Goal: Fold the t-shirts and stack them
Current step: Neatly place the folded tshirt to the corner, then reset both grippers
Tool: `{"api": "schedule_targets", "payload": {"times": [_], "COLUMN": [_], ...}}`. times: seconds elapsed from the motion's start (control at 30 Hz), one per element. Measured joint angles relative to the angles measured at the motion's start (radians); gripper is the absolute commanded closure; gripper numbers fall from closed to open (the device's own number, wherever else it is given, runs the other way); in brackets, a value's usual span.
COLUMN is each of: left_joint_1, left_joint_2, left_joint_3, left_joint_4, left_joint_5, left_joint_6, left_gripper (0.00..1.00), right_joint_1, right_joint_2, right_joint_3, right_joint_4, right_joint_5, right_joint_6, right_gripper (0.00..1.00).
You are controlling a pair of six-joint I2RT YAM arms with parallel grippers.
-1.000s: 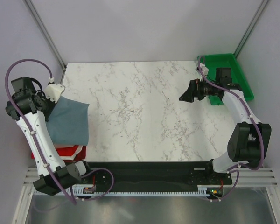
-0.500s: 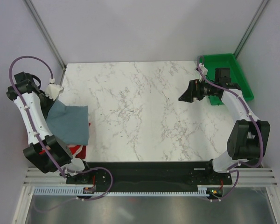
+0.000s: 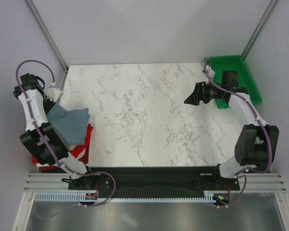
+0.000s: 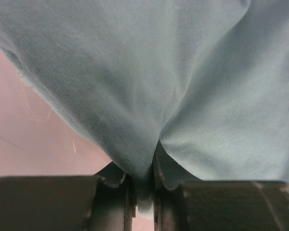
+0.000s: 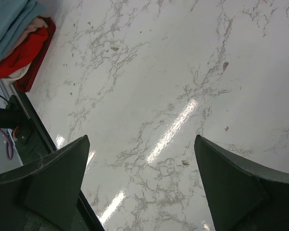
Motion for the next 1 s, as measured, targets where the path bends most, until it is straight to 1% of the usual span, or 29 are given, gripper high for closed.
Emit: {"api": "schedule_targets", "payload": {"times": [0.03,0.07,0.13,0.27,0.3,0.33,0.37,0.4,0.43,0.53,0.57,0.6,0.67,0.77,0.87,1.0], "left_joint_1": [0.000,0.000,-0.003,-0.044,-0.079,-0.115,-0.162,-0.214,-0.263,-0.378,-0.396,-0.407,-0.412,-0.412,-0.416,-0.427], "left_joint_2": [0.004,0.005,0.000,-0.043,-0.066,-0.088,-0.115,-0.141,-0.169,-0.237,-0.261,-0.269,-0.281,-0.266,-0.208,-0.125], "left_joint_3": [-0.004,-0.005,-0.005,-0.005,-0.005,-0.004,-0.004,-0.004,-0.003,0.001,0.006,0.008,0.020,0.029,0.058,0.071], "left_joint_4": [0.011,0.019,0.045,0.108,0.122,0.130,0.139,0.148,0.154,0.165,0.171,0.172,0.180,0.213,0.232,0.282], "left_joint_5": [-0.010,-0.017,-0.026,-0.024,-0.023,-0.014,0.001,0.009,0.026,0.103,0.155,0.177,0.248,0.321,0.380,0.428], "left_joint_6": [-0.002,-0.006,-0.018,-0.043,-0.059,-0.077,-0.100,-0.128,-0.163,-0.281,-0.353,-0.385,-0.497,-0.617,-0.688,-0.739], "left_gripper": [0.48,0.41,0.37,0.33,0.23,0.20,0.20,0.15,0.01,0.00,0.00,0.00,0.00,0.00,0.00,0.00], "right_joint_1": [0.000,0.000,0.000,0.000,0.000,0.000,0.000,0.000,0.004,0.032,0.052,0.074,0.131,0.215,0.247,0.251], "right_joint_2": [-0.001,-0.003,-0.010,-0.030,-0.035,-0.042,-0.049,-0.059,-0.073,-0.132,-0.158,-0.183,-0.229,-0.260,-0.238,-0.155], "right_joint_3": [-0.001,-0.002,-0.010,-0.040,-0.045,-0.050,-0.052,-0.054,-0.054,-0.055,-0.055,-0.055,-0.055,-0.054,-0.044,0.003], "right_joint_4": [0.002,0.005,0.018,0.048,0.054,0.063,0.068,0.075,0.083,0.112,0.122,0.133,0.156,0.191,0.179,0.113], "right_joint_5": [0.000,0.000,0.000,0.002,0.006,0.009,0.016,0.032,0.051,0.148,0.180,0.207,0.298,0.459,0.586,0.683], "right_joint_6": [0.002,0.005,0.012,0.036,0.043,0.051,0.056,0.058,0.060,0.058,0.056,0.056,0.064,0.109,0.128,0.114], "right_gripper": [0.02,0.02,0.02,0.02,0.02,0.02,0.02,0.02,0.02,0.02,0.02,0.02,0.02,0.02,0.02,0.02]}}
